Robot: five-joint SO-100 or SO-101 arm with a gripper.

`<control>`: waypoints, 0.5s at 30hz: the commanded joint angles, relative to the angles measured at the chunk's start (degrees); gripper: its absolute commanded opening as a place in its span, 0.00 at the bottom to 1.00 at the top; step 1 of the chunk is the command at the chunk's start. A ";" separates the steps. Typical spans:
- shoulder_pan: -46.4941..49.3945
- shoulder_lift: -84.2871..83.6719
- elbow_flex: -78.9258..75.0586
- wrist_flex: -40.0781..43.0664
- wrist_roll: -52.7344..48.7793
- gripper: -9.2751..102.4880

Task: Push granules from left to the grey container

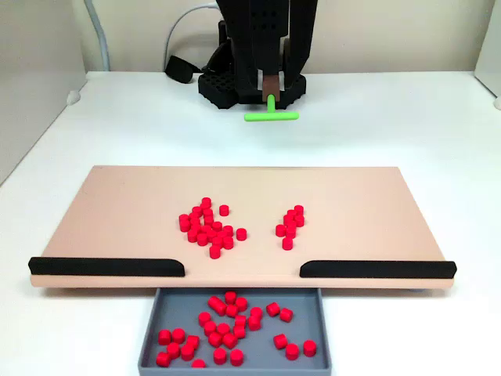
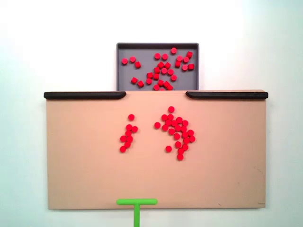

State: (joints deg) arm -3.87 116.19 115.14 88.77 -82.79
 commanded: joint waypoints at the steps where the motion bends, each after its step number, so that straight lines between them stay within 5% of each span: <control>1: 4.04 -0.09 -0.35 0.53 -6.50 0.08; 15: 3.87 -0.26 -0.35 0.18 -6.77 0.08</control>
State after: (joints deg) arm -0.18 115.84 115.14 89.21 -89.12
